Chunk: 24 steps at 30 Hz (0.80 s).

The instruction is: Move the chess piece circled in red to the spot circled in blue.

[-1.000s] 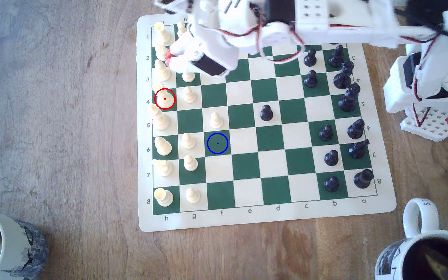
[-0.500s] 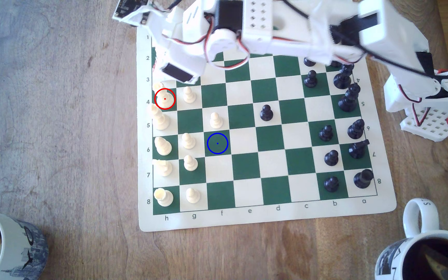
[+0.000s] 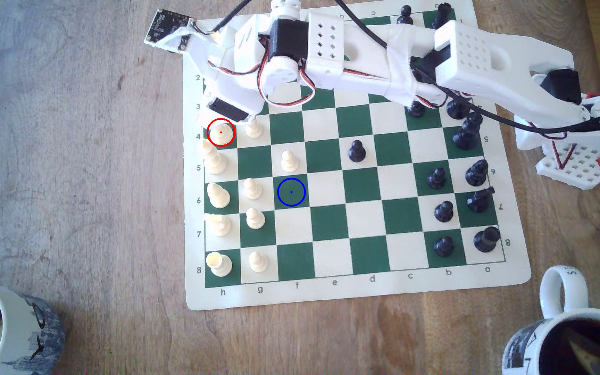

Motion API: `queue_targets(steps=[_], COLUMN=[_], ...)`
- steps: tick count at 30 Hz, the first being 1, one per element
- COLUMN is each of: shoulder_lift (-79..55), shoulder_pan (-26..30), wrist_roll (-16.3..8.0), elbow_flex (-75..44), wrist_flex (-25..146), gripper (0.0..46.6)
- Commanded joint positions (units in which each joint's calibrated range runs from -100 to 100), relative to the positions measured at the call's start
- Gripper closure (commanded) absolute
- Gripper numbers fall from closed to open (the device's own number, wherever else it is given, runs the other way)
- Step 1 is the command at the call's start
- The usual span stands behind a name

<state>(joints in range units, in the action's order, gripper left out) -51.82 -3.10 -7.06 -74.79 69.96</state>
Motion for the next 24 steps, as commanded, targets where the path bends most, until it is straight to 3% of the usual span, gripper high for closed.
queue_targets(steps=[1, 5, 24], shoulder_lift=[3.8, 7.7, 7.9], shoulder_pan=[-0.9, -1.3, -1.2], wrist_roll=[0.1, 0.0, 0.2], elbow_flex=[-0.6, 10.3, 12.0], wrist_flex=[-1.3, -6.5, -10.1], gripper=[36.2, 35.9, 36.3])
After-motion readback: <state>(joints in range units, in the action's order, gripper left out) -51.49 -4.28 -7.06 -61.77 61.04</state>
